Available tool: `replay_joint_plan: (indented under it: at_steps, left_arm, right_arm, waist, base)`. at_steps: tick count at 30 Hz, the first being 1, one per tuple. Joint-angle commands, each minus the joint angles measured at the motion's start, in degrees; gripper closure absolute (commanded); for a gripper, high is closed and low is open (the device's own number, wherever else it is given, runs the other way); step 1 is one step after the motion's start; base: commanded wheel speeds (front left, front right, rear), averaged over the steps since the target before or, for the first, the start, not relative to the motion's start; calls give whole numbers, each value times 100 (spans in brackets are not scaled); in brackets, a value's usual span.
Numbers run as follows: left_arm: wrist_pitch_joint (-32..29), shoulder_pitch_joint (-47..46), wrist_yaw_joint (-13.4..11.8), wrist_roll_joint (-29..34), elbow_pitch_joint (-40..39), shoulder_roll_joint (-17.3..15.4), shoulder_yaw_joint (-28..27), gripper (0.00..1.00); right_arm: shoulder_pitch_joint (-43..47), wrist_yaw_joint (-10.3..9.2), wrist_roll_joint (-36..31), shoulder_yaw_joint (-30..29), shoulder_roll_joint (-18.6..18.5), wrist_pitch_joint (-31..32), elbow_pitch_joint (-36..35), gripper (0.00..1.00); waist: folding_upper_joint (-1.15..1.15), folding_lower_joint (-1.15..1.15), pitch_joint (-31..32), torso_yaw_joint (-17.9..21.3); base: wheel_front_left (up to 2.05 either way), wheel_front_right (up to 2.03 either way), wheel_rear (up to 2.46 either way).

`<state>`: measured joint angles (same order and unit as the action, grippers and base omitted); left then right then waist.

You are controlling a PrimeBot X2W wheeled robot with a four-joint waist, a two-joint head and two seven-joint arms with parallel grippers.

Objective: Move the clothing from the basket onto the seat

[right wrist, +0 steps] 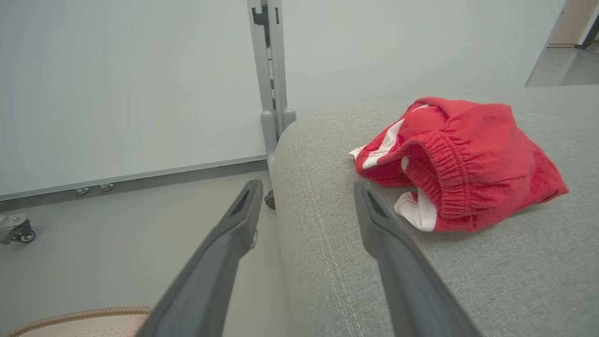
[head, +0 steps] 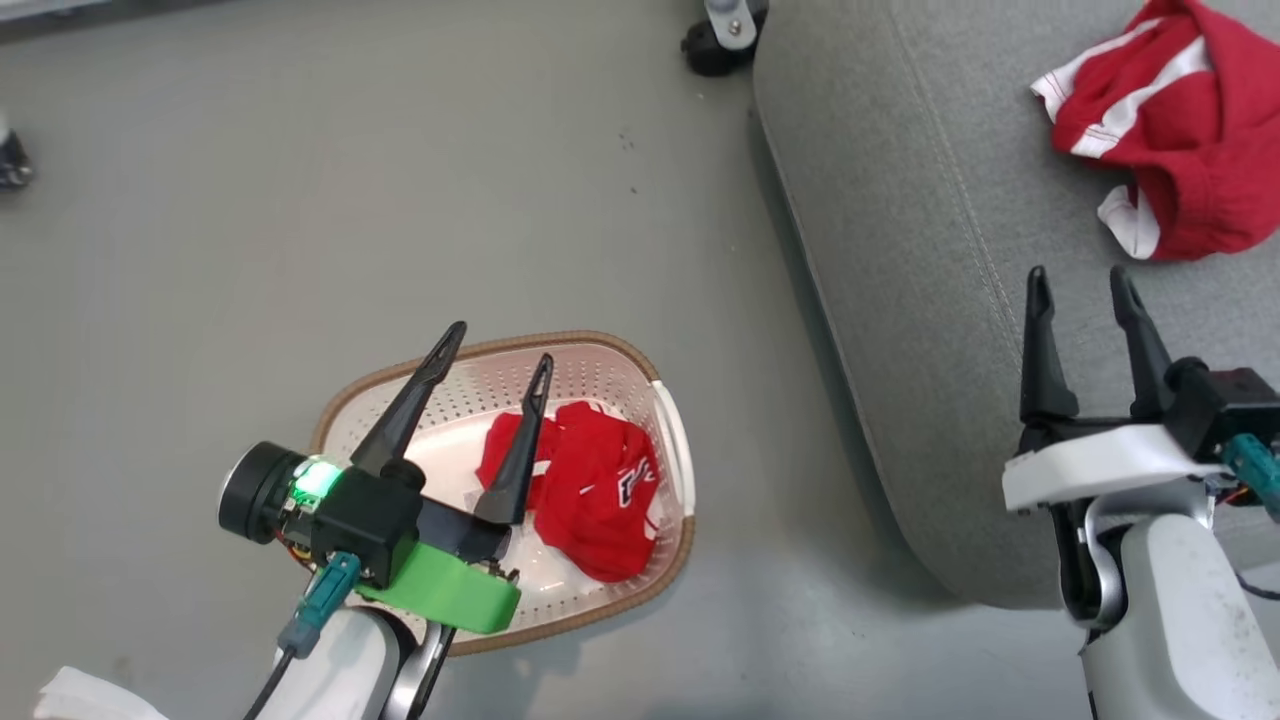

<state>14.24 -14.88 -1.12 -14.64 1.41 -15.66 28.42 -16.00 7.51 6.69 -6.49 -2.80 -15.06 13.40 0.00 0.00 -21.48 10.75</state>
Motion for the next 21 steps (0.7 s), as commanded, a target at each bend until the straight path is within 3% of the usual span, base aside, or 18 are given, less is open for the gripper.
replay_joint_plan:
  at_steps: [1,13,21]
  left_arm:
    - [53,84,-69,-68,51,43,-66,0]
    - [95,481,-346,-155,301,376,-1004,0]
    - [90,871,-238,-42,402,586,-1615,0]
  right_arm:
    - [185,-3,1,74,-22,-15,-95,0]
    - [906,-3,-92,576,-22,54,-596,0]
    - [1266,-3,-151,606,-20,338,-1019,0]
  waist:
    - [0,0,337,-356]
    - [0,0,872,-1018]
    - [0,0,1176,-1254]
  base:
    - [0,0,0]
    - [0,0,0]
    - [0,0,0]
